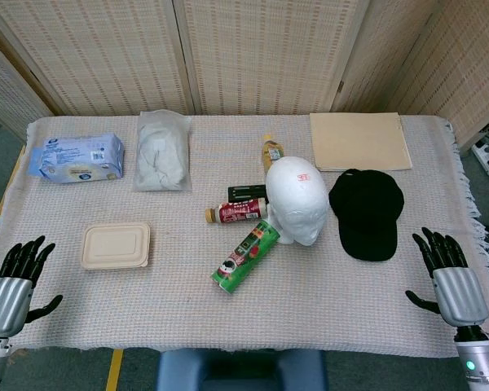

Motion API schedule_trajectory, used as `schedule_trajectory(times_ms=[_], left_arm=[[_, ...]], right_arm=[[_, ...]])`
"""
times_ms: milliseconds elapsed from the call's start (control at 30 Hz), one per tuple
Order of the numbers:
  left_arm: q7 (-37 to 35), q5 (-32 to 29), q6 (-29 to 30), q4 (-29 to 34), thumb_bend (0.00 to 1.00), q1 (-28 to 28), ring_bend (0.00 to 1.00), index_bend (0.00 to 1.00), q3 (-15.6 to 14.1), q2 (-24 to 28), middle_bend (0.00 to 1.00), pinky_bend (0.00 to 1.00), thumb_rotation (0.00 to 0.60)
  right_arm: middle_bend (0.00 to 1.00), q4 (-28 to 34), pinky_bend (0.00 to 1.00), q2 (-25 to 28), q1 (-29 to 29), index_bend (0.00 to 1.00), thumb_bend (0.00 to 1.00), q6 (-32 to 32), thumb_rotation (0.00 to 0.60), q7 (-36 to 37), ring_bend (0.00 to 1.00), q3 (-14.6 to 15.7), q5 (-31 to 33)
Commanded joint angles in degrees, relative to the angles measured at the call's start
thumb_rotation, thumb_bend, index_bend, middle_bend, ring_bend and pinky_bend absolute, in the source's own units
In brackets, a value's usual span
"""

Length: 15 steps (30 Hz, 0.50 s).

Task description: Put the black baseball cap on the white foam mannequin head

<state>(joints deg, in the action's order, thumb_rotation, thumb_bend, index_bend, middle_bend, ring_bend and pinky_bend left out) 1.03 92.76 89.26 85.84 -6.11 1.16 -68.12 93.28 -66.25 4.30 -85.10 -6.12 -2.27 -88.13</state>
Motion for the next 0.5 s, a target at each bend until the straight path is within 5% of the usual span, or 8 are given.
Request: schedule_trajectory(times_ms=[33,500], left_arm=[[0.13,0.27,0.14,-0.24,0.22,-0.04,0.0,0.07,-0.07,-0.27,0.0,0.01,0.6],[-2.15,0.63,0.41,0.97,0.22,-0.03,0.0,0.06,-0.28,0.6,0.0,0.01,0.6]], right_arm=[[0.0,-0.02,0.0,0.1,0.05,0.0,0.02,0.11,0.6,0.03,0.0,-0.12,0.21],[0.0,-6.25,0.0,-2.72,-1.2,0.06,0.02,-3.03,0.6,-1.27,0.0,-1.27,1.22]])
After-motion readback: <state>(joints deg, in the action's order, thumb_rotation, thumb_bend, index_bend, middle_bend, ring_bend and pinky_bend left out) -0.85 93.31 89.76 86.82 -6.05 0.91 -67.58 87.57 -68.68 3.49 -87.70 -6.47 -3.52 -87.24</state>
